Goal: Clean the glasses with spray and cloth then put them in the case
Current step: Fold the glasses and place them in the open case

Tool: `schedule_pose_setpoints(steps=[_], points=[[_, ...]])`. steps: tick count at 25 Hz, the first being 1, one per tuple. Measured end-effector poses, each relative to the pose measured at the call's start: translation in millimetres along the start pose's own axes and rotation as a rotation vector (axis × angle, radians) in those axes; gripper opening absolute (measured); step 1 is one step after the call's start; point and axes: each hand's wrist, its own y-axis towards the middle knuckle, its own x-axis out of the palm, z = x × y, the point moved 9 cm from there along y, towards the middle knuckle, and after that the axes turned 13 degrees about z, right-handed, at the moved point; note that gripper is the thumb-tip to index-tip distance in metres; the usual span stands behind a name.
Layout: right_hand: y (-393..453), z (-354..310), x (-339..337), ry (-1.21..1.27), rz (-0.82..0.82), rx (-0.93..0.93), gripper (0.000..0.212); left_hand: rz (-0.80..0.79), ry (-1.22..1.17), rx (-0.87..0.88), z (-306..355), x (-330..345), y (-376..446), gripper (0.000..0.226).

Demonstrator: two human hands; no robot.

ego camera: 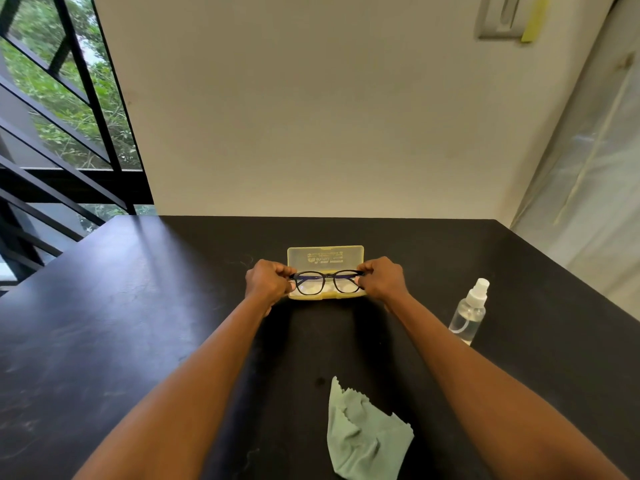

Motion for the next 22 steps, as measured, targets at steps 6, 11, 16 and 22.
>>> schedule_pose_setpoints(steps=[6, 11, 16, 22], points=[[5, 0, 0, -0.052, -0.007, -0.039, 0.029, -0.019, 0.035, 0.053, 2, 2, -1, 0.026], [5, -2, 5, -0.108, -0.045, -0.072, 0.03, -0.006, 0.064, 0.077, 4, 5, 1, 0.019], [4, 1, 10, -0.137, -0.078, -0.066, 0.031, -0.013, 0.096, 0.091, 1, 8, 2, 0.023], [2, 8, 5, 0.042, 0.019, 0.042, 0.016, -0.017, 0.109, 0.099, -2, 9, 1, 0.035]])
